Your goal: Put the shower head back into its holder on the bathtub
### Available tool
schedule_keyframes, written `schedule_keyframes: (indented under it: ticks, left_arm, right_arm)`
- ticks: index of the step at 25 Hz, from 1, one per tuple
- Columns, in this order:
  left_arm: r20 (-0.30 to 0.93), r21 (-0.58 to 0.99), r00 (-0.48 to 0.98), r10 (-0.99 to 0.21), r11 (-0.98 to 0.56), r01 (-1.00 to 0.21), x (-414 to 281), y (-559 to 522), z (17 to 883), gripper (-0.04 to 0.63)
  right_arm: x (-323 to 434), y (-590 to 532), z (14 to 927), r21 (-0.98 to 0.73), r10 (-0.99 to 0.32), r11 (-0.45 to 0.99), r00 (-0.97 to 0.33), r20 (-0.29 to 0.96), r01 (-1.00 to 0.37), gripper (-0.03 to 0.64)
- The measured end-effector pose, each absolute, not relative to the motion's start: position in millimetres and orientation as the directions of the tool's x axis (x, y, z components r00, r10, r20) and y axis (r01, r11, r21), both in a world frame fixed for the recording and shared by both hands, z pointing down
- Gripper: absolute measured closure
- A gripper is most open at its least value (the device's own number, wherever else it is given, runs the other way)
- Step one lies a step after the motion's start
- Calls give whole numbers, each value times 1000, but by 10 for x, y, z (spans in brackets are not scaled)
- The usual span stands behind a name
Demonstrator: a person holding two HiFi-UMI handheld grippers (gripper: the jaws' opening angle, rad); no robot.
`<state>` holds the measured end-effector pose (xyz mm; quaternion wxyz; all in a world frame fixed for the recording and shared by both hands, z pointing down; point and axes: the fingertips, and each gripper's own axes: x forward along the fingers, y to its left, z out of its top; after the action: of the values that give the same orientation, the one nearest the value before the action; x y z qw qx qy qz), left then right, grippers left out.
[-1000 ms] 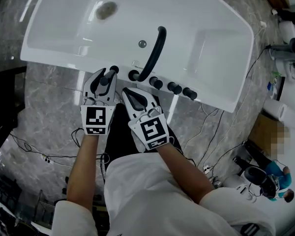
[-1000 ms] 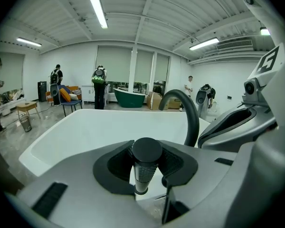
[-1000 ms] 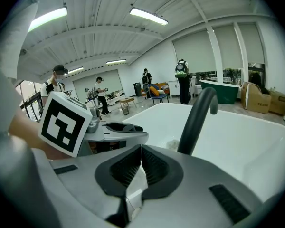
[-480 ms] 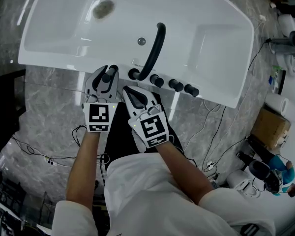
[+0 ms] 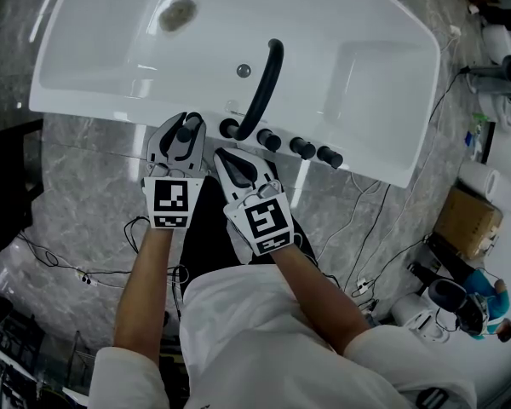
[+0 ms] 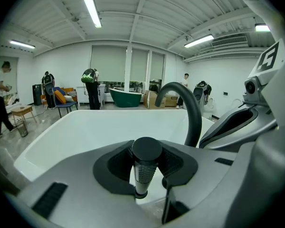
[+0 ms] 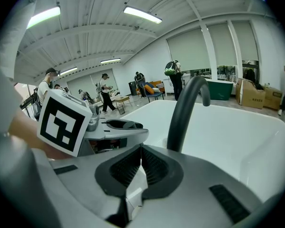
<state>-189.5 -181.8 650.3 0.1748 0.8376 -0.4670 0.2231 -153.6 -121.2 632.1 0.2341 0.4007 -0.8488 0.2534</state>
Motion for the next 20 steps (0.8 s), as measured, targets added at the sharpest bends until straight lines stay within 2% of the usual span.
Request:
schedule_keyframes:
  ticks: [20]
  left_arm:
    - [603, 78, 442, -664, -502, -861, -1896, -1749, 6779, 460]
  right_arm:
    - [-1485, -1226, 6355, -252, -549, 555, -577, 604, -792, 597]
